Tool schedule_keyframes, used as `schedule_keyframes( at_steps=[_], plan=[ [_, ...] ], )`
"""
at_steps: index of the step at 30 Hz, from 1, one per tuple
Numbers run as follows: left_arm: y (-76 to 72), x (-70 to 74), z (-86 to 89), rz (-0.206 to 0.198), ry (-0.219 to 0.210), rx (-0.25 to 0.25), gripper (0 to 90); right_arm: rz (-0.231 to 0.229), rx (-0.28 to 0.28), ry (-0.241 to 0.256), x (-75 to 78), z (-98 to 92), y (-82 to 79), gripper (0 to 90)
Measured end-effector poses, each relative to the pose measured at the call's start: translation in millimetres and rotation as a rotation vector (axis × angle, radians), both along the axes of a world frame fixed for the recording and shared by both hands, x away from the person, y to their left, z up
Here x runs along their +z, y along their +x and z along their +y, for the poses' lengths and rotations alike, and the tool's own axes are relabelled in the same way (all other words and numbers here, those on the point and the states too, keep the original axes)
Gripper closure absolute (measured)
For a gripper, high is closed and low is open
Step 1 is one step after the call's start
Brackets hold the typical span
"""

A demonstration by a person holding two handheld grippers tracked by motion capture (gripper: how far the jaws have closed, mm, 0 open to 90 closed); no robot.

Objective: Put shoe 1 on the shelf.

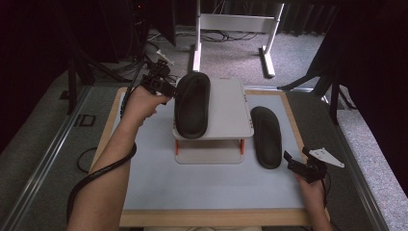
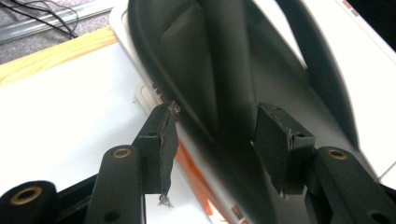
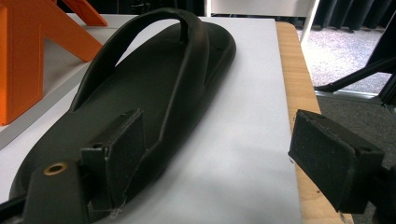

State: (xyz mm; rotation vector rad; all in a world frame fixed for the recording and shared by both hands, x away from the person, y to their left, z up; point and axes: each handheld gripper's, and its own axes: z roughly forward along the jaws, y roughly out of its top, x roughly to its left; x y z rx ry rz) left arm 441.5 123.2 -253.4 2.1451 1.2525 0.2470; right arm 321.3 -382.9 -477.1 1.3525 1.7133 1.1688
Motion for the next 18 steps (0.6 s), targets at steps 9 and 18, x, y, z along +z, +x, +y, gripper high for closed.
schedule_keyframes(
  at_steps=[9, 18],
  plan=[
    [-9.9, -13.7, 25.4, -0.023, -0.001, 0.041, 48.6, 0.002, 0.000, 0.000, 0.0, 0.1, 0.2, 17.5],
    [-18.2, -23.5, 49.2, -0.046, -0.056, 0.060, 48.6, 0.004, -0.001, 0.000, 0.0, 0.3, 0.3, 17.5]
  ],
)
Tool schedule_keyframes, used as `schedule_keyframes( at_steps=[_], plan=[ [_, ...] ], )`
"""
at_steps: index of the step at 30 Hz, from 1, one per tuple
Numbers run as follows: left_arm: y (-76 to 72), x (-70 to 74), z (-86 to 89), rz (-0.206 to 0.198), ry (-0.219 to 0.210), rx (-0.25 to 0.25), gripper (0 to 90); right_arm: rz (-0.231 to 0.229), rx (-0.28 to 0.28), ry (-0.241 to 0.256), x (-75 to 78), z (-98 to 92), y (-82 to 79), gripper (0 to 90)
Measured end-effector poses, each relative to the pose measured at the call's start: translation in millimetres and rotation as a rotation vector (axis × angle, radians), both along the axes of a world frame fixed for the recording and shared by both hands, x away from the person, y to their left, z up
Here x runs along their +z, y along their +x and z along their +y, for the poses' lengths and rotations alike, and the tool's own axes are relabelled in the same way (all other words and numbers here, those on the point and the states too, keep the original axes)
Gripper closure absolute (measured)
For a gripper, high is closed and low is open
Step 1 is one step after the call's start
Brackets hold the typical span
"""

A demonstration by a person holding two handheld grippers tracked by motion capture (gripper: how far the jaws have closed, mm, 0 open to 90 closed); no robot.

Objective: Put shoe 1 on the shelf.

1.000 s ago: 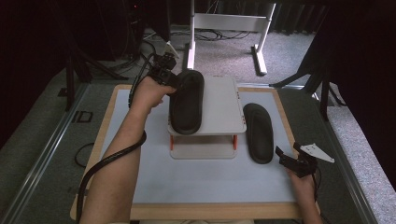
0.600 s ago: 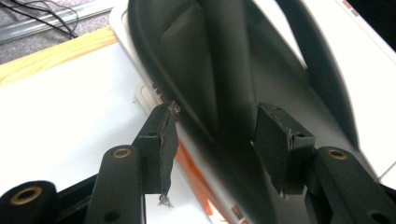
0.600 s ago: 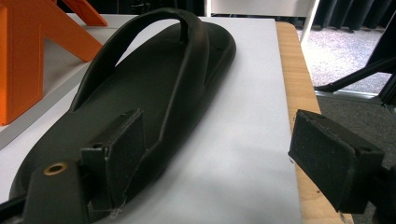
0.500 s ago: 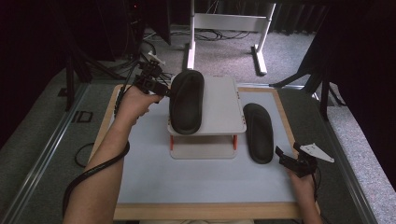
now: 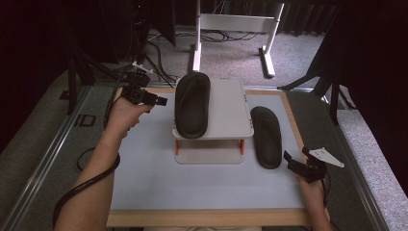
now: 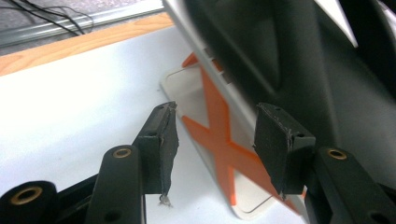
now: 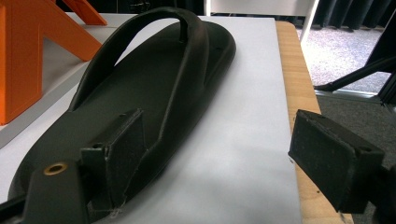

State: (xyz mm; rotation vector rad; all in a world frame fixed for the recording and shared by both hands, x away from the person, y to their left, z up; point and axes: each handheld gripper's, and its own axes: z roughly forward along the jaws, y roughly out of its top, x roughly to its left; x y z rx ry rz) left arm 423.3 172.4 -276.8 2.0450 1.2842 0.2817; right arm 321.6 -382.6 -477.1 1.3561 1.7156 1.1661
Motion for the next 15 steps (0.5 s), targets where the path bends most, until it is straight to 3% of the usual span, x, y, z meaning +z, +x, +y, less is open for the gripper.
schedule_keyframes(
  at_steps=[3, 15],
  plan=[
    [-3.7, -4.7, 6.6, -0.005, -0.028, -0.006, 48.7, 0.000, 0.000, -0.002, -0.1, 0.2, 0.1, 17.5],
    [-16.6, -37.2, 25.6, 0.004, -0.042, 0.008, 48.7, 0.000, -0.002, -0.002, 0.0, 0.2, 0.1, 17.5]
  ],
)
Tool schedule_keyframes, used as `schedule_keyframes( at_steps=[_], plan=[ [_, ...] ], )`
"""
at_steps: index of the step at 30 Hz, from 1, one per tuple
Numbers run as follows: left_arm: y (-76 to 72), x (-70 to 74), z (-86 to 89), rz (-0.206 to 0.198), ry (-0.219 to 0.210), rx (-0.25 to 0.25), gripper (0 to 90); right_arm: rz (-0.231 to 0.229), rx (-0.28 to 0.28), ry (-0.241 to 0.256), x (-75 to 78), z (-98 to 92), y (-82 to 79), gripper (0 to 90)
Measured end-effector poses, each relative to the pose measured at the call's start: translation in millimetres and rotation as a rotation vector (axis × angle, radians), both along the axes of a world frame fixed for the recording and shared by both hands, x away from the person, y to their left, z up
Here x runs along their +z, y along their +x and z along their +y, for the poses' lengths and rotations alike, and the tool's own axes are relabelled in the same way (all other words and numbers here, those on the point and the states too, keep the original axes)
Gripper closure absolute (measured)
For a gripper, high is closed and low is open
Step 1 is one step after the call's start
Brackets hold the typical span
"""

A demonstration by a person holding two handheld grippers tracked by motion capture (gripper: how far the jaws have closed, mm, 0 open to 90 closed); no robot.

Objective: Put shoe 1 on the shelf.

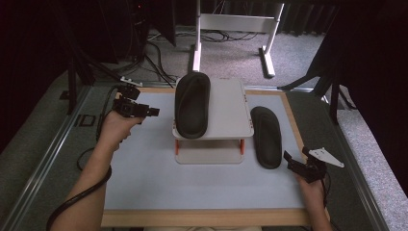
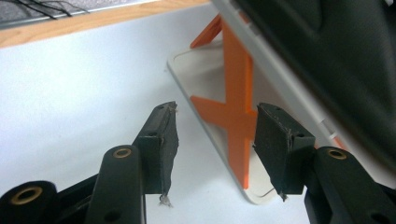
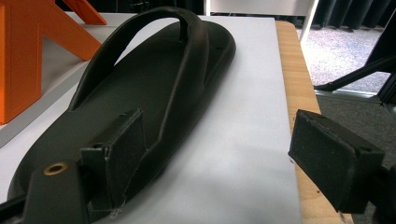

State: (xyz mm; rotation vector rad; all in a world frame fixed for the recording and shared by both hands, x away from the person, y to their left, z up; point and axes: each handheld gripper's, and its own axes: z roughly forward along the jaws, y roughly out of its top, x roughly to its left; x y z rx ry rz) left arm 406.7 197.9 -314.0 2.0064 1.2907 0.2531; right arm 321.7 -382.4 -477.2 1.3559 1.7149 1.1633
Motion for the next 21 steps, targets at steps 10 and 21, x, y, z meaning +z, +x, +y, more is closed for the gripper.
schedule_keyframes(
  at_steps=[10, 21],
  plan=[
    [-11.5, -25.2, 10.1, -0.030, -0.018, -0.005, 48.9, 0.001, 0.000, -0.001, 0.0, 0.1, 0.1, 17.5],
    [-28.3, -60.9, 20.1, -0.059, -0.048, -0.015, 48.9, 0.001, 0.000, -0.004, 0.0, 0.2, 0.1, 17.5]
  ],
)
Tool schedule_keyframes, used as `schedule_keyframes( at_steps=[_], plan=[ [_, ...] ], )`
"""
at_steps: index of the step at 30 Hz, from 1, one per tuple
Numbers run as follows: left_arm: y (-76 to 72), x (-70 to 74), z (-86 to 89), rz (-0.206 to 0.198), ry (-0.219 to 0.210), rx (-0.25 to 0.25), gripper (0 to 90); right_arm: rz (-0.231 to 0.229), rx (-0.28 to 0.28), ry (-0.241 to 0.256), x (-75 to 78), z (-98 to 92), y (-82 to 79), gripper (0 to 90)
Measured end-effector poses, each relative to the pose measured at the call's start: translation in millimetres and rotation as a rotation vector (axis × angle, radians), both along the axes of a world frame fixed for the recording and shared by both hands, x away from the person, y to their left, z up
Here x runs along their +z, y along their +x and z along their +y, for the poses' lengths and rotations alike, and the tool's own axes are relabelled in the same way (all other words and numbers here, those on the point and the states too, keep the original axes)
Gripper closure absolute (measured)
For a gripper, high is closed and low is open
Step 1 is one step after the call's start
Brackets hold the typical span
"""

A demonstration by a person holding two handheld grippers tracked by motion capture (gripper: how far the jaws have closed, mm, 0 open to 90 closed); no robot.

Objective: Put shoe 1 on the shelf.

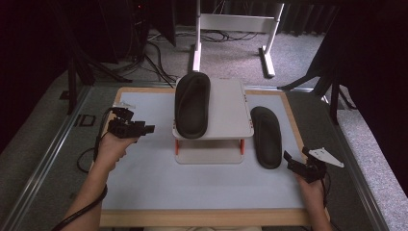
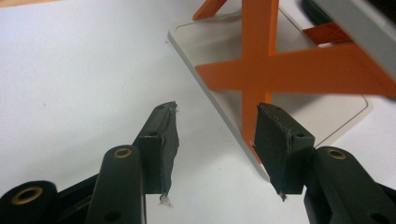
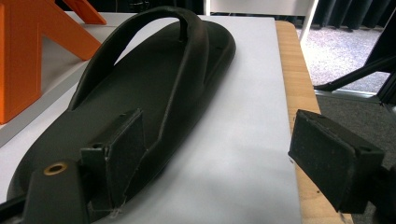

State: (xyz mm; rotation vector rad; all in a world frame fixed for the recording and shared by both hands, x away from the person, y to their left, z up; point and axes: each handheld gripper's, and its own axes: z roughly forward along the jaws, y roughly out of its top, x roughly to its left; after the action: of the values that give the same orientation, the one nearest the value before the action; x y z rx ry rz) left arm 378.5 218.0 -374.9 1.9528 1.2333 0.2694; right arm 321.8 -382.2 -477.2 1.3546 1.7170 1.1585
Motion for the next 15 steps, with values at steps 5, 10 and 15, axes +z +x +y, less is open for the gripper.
schedule_keyframes(
  at_steps=[5, 10, 15],
  plan=[
    [-7.7, -15.0, 2.5, -0.022, 0.000, -0.003, 49.0, 0.000, -0.001, -0.001, 0.0, 0.1, 0.0, 17.5],
    [-14.1, -27.1, 6.6, -0.041, -0.028, -0.010, 48.9, 0.000, 0.000, -0.002, 0.0, 0.1, -0.1, 17.5],
    [-23.0, -39.4, 10.3, -0.070, -0.028, -0.007, 48.8, 0.000, 0.000, 0.001, 0.0, 0.0, 0.0, 17.5]
  ],
)
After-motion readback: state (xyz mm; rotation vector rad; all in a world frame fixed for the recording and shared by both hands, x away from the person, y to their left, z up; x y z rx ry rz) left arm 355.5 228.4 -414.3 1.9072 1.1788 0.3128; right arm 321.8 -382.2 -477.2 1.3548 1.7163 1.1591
